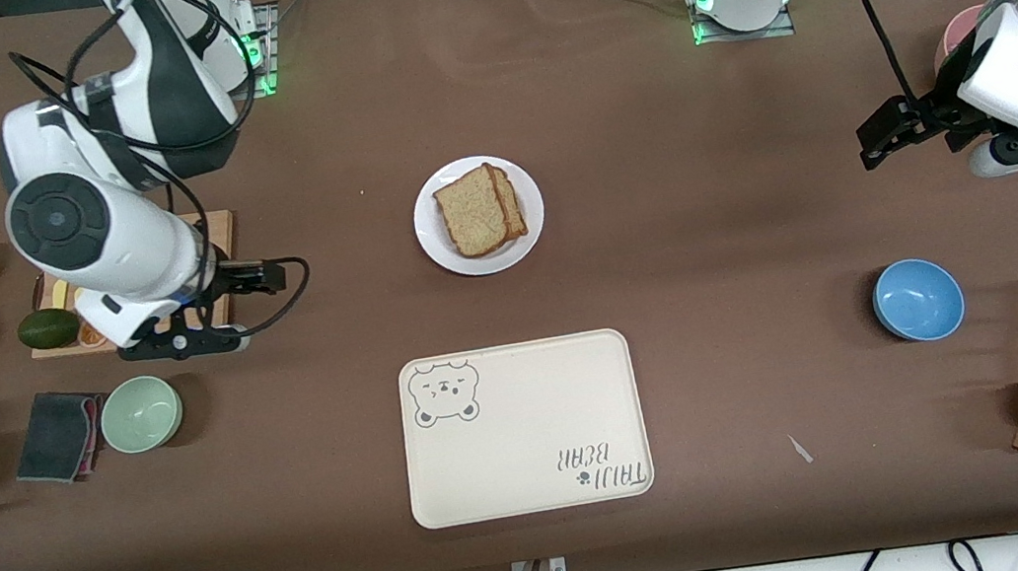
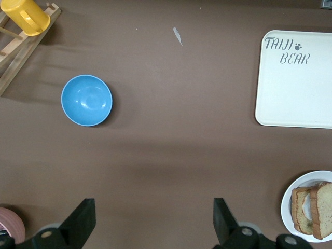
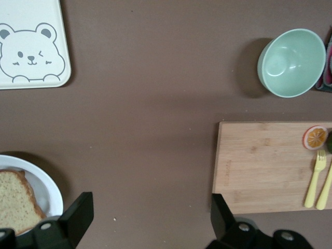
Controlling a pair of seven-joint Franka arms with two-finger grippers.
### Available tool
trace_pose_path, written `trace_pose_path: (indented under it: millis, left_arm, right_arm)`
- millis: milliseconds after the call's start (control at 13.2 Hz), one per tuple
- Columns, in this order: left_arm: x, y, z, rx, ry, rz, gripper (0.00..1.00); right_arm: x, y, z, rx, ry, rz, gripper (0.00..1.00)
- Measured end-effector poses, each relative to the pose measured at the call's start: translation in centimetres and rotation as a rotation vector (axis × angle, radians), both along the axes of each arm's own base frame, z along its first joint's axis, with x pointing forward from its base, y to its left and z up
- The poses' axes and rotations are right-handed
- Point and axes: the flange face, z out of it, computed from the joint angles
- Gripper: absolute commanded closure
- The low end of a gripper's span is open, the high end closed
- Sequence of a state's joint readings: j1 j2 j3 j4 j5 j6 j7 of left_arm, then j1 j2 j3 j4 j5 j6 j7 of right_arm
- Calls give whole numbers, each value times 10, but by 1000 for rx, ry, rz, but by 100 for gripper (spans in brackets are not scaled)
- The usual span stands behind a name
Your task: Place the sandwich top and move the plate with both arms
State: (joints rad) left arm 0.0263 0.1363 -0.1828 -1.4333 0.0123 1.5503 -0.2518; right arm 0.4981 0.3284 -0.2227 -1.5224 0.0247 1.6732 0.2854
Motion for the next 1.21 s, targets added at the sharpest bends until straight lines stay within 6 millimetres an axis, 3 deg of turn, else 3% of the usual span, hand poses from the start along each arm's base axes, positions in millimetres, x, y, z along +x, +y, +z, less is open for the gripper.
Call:
trace_pose_path:
  millis: [227, 530, 833, 984, 1212]
  left_arm:
    - [0, 0, 0, 0, 0, 0, 0]
    - [0, -1, 0, 0, 0, -1, 0]
    - [-14, -3, 2, 9, 10, -5, 0]
    - [-37, -13, 5, 43, 12, -28, 0]
    - [-55, -24, 2, 148, 9, -66, 0]
  right_arm:
    - [-11, -19, 18, 14, 5, -3, 0]
    - [-6, -90, 23, 60, 24, -15, 0]
    - [-16, -155, 64, 99, -5, -93, 0]
    - [-22, -162, 75, 108, -10, -99, 0]
    - [-44, -142, 95, 75, -15, -55, 0]
